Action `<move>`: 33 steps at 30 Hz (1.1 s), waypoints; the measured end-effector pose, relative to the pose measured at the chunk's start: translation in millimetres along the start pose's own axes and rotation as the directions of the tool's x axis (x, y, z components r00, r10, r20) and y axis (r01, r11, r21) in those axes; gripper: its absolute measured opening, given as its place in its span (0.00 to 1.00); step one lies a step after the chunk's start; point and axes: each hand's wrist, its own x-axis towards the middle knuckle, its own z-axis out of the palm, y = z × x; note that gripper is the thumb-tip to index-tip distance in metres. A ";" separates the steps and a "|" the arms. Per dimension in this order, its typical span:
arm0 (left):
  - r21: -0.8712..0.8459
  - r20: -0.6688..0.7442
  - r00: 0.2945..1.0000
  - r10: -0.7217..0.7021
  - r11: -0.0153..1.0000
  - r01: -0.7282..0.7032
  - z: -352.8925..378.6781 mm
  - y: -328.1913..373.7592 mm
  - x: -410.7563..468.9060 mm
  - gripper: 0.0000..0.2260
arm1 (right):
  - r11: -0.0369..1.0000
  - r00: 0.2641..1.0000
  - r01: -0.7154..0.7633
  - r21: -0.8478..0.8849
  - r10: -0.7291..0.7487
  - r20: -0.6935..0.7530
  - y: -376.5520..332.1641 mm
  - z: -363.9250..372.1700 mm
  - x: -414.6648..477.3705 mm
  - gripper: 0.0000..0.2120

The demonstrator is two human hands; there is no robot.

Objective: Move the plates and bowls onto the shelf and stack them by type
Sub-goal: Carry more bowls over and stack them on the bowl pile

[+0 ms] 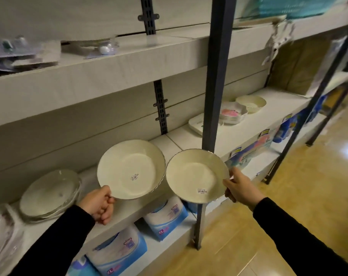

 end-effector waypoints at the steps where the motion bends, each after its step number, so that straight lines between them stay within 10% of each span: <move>1: 0.017 0.029 1.000 0.002 1.000 -0.003 10.3 0.5 -2.2 0.16 | 1.000 1.000 -0.002 0.003 0.002 -0.010 7.6 -10.8 -4.3 0.08; 15: 0.112 0.344 0.939 -0.023 0.994 -0.016 197.0 36.4 -8.5 0.19 | 0.996 0.981 -0.085 0.031 0.089 -0.173 116.6 -178.8 -11.2 0.02; 33: 0.069 0.341 0.939 0.036 0.996 -0.063 379.4 151.0 96.7 0.17 | 0.982 0.937 -0.121 0.145 0.161 -0.310 175.6 -336.5 114.6 0.05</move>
